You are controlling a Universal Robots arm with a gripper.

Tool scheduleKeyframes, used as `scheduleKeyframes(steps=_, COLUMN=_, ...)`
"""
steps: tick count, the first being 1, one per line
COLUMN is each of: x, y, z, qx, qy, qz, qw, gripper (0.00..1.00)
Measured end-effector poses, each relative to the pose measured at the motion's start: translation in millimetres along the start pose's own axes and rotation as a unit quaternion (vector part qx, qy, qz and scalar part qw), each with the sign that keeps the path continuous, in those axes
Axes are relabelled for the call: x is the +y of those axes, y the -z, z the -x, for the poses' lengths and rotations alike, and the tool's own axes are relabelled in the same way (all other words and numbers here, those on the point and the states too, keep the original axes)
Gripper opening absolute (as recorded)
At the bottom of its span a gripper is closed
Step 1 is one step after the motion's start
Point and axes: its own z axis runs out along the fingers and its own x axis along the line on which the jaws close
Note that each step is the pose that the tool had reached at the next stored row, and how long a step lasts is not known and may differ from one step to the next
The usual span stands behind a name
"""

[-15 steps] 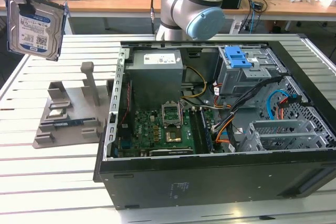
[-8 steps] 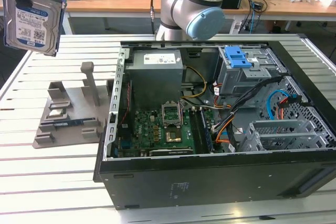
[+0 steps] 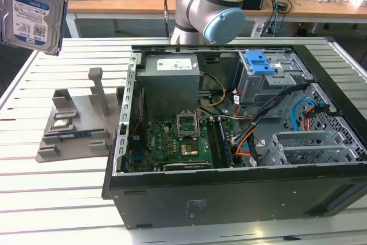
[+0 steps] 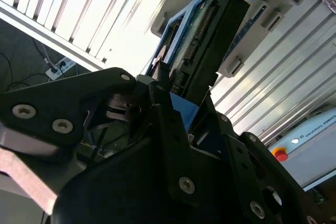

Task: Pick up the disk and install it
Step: 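Pick up the disk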

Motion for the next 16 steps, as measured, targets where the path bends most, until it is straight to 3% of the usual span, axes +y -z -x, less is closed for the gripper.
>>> scheduleKeyframes(steps=6, x=0.4, y=11.9, z=0.2, qx=0.0, qy=0.0, qz=0.0, qw=1.0, gripper=0.37)
scheduleKeyframes(steps=16, x=1.5, y=38.8, z=0.7, qx=0.0, qy=0.0, qz=0.0001, qw=1.0, gripper=0.37)
